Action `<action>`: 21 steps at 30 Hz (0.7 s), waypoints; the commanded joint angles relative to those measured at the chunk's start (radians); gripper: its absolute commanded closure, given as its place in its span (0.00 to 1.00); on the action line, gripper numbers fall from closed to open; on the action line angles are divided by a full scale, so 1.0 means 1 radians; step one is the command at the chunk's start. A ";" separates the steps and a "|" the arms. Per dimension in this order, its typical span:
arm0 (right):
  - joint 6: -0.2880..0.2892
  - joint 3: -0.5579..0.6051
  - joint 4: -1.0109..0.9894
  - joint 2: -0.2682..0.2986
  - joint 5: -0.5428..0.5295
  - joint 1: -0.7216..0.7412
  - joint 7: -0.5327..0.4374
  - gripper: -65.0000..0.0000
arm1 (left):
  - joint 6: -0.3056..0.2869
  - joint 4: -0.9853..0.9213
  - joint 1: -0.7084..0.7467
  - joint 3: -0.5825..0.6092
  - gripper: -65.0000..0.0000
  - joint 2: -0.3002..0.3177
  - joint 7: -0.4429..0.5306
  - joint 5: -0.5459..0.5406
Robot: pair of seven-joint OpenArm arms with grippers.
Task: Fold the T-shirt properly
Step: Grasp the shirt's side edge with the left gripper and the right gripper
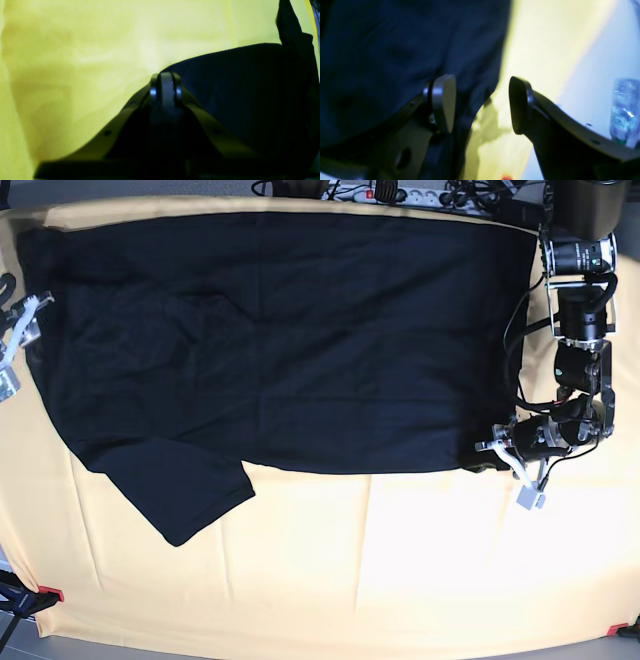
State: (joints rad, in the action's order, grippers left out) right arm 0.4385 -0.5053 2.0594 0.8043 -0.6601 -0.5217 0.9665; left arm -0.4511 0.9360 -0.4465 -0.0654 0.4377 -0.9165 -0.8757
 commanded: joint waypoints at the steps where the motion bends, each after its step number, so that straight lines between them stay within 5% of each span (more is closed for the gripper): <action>1: 0.004 -0.012 0.000 0.011 0.004 0.034 -0.037 0.44 | 0.002 0.011 -0.026 -0.002 1.00 0.016 0.002 0.006; 9: 0.019 -0.012 -0.330 -0.090 -0.025 0.382 -0.095 0.39 | -0.002 0.011 -0.037 -0.002 1.00 0.017 0.002 0.003; 21: 0.260 -0.012 -1.254 -0.115 -0.316 0.860 0.073 0.37 | -0.002 0.011 -0.036 -0.002 1.00 0.016 -0.005 0.003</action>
State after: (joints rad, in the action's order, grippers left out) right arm 0.6899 -0.5125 0.7853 0.6598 -0.9596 0.3187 1.0527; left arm -0.4526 0.9348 -0.4599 -0.0647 0.4377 -0.9245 -0.8684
